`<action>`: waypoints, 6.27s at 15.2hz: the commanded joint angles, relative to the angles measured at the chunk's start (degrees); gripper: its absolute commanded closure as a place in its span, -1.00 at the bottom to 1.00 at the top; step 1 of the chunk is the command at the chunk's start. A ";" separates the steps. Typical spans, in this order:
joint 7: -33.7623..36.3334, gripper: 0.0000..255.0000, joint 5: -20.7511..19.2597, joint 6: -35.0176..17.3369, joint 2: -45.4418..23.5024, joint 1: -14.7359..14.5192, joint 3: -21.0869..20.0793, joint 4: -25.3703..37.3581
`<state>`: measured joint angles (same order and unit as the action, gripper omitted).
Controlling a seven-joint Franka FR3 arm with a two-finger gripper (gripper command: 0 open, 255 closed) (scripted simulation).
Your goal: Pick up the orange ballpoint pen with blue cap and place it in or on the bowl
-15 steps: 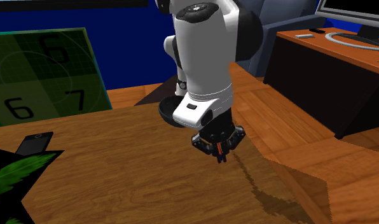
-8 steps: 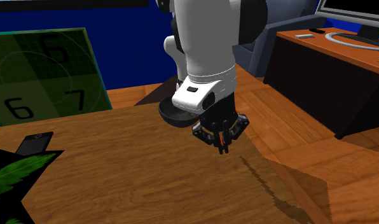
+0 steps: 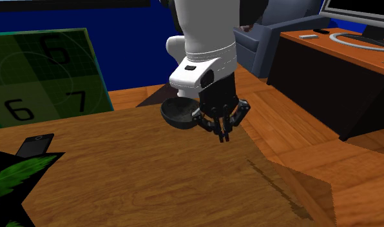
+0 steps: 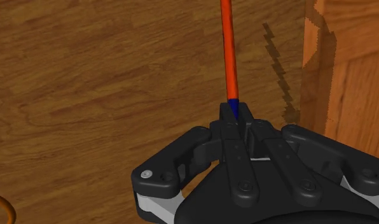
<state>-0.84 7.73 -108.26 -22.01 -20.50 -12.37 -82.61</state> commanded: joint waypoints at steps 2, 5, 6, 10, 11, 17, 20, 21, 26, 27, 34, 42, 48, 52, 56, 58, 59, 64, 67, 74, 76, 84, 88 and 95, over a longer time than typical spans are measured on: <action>-2.69 1.00 1.69 -1.80 6.45 2.14 0.26 -8.61; -5.74 1.00 3.48 -3.21 13.01 4.05 0.87 -17.01; -6.78 1.00 4.03 -3.51 15.10 4.62 1.15 -19.56; -11.02 1.00 5.91 -4.00 23.07 6.61 2.64 -28.76; -12.07 1.00 6.27 -3.97 24.99 7.05 3.11 -30.85; -16.55 1.00 7.32 -4.79 32.08 8.57 5.26 -39.67; -16.31 -1.00 7.33 -4.98 31.80 8.46 5.11 -39.54; -29.62 -1.00 15.78 -13.79 39.48 7.74 7.85 -49.59; -78.02 -1.00 45.92 -29.32 52.03 -6.07 27.23 -69.86; -78.56 -1.00 46.81 -29.99 51.31 -6.59 27.11 -69.78; -81.25 -1.00 51.07 -32.89 47.85 -9.12 26.72 -69.19; -81.26 1.00 51.07 -32.89 47.84 -9.12 26.72 -69.19; -81.26 1.00 51.07 -32.89 47.84 -9.12 26.72 -69.19; -69.26 -1.00 41.11 -19.91 38.03 -6.30 27.94 -57.41; -55.34 -1.00 33.96 5.34 16.44 -4.20 31.15 -31.98; -55.56 -1.00 34.45 4.02 16.26 -4.52 30.63 -32.96; -55.68 -1.00 34.70 3.36 16.16 -4.73 30.42 -33.43; -56.29 -1.00 36.01 0.44 15.53 -5.71 29.49 -35.40; -56.29 -1.00 36.01 0.44 15.53 -5.71 29.49 -35.40; -56.29 1.00 36.00 0.45 15.53 -5.71 29.49 -35.38; -56.29 1.00 36.00 0.45 15.53 -5.71 29.49 -35.38; -54.85 1.00 35.24 1.82 16.64 -5.71 29.59 -34.50; -52.97 1.00 34.32 3.73 17.96 -5.68 29.71 -33.14; -49.78 1.00 32.99 7.23 19.87 -5.59 29.86 -30.27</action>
<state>-51.14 40.93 -101.79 -2.29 -26.16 17.42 -113.65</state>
